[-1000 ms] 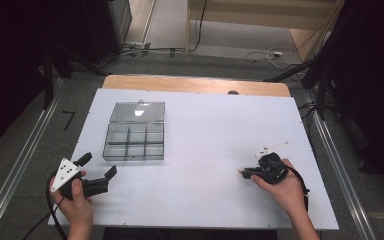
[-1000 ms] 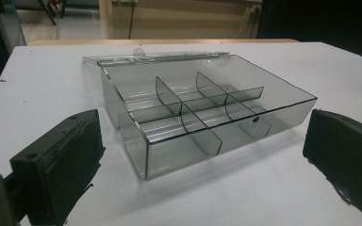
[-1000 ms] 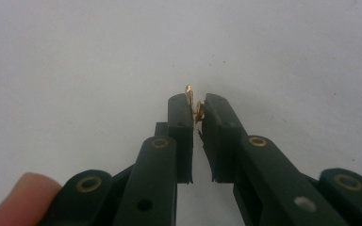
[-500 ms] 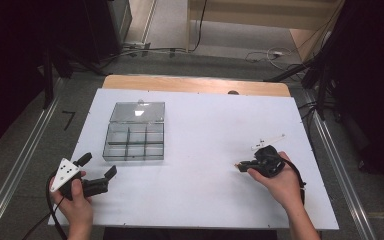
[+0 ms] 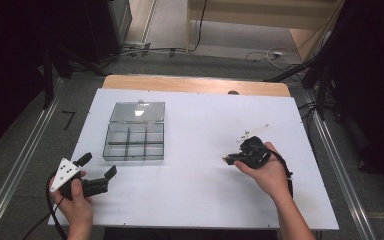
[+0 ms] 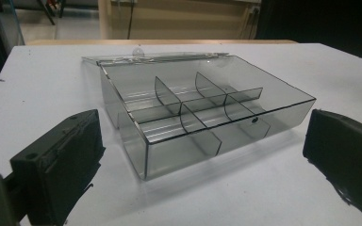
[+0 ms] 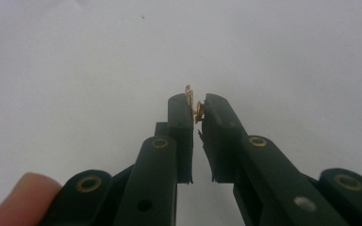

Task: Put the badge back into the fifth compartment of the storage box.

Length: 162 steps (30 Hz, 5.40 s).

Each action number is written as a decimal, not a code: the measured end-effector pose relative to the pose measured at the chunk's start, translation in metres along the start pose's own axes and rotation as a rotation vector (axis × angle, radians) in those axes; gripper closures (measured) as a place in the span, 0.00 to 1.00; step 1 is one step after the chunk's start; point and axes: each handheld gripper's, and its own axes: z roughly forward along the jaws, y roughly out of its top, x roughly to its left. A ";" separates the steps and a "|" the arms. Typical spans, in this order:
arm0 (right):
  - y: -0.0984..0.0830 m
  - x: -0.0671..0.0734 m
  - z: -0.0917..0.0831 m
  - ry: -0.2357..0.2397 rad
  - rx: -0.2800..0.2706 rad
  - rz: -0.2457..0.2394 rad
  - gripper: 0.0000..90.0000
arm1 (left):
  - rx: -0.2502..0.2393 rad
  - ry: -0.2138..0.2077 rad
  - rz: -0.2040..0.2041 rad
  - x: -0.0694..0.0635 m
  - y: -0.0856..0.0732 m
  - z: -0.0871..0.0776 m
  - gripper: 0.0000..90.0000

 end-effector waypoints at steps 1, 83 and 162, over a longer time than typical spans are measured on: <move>0.003 0.001 0.001 0.003 -0.001 -0.004 0.89 | 0.001 0.001 0.002 0.000 0.000 0.000 0.00; 0.118 0.076 0.070 0.125 -0.012 -0.138 0.89 | -0.010 -0.005 -0.018 0.003 0.000 0.000 0.00; 0.164 0.123 0.131 0.163 -0.063 -0.179 0.89 | -0.004 -0.012 -0.012 0.002 0.000 0.001 0.00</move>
